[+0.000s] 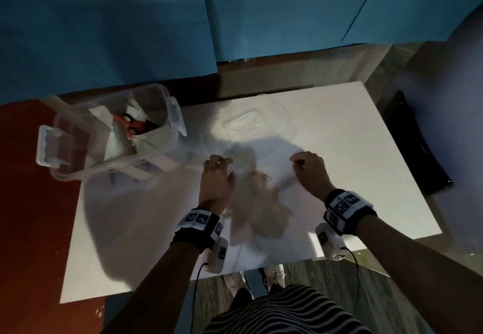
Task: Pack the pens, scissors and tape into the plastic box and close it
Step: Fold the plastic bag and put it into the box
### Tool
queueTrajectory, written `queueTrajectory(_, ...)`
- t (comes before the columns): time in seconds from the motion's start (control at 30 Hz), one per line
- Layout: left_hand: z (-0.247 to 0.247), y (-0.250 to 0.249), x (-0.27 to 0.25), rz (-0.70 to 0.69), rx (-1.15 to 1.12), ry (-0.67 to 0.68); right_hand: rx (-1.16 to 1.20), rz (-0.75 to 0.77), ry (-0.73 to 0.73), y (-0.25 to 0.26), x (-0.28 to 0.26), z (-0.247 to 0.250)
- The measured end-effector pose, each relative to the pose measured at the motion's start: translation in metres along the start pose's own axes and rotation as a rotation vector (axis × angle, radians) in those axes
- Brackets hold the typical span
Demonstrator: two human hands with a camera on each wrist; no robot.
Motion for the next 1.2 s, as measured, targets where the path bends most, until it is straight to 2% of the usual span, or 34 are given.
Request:
queueTrajectory(0.07,0.0,0.006,0.001,0.006,0.049,0.059,-0.019,-0.02,0.036,-0.003,0.005,-0.002)
queueTrajectory(0.17,0.001,0.011,0.008,-0.005,0.045,0.069,-0.04,-0.018,0.078,0.0,0.002,-0.007)
queueTrajectory(0.37,0.013,0.031,0.026,0.115,0.048,-0.051,-0.04,0.066,0.143,0.021,-0.016,-0.025)
queueTrajectory(0.43,0.01,0.021,0.024,0.094,0.009,-0.07,-0.039,0.117,0.191,0.035,-0.027,-0.037)
queueTrajectory(0.5,-0.001,0.006,0.02,0.02,-0.042,-0.004,-0.042,0.181,0.218,0.047,-0.034,-0.044)
queueTrajectory(0.6,-0.021,-0.007,0.013,-0.002,-0.085,0.144,-0.004,0.133,0.189,0.048,-0.032,-0.038)
queueTrajectory(0.7,-0.031,-0.014,0.008,0.023,-0.091,0.16,-0.002,0.053,0.141,0.038,-0.038,-0.033)
queueTrajectory(0.83,-0.045,-0.031,-0.003,0.017,-0.111,0.207,-0.056,0.142,0.124,0.046,-0.055,-0.046)
queueTrajectory(0.9,-0.05,-0.036,-0.006,0.037,-0.149,0.231,-0.037,0.134,0.103,0.051,-0.05,-0.053)
queueTrajectory(1.0,-0.043,-0.036,-0.005,0.038,-0.183,0.209,-0.011,0.106,0.124,0.057,-0.045,-0.054)
queueTrajectory(1.13,-0.021,-0.018,-0.002,0.001,-0.155,0.099,0.025,0.042,0.098,0.04,-0.043,-0.038)
queueTrajectory(1.2,-0.016,-0.006,0.005,-0.017,-0.141,0.111,0.011,0.031,0.096,0.032,-0.045,-0.036)
Point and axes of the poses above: each hand's wrist, its own x-axis towards the middle knuckle, its own z-axis out of the back of the hand, y = z × x, the point moved 4 cm from there along x, towards the middle knuckle, and after that the axes turned 8 degrees about -z, right-handed, at the moved point
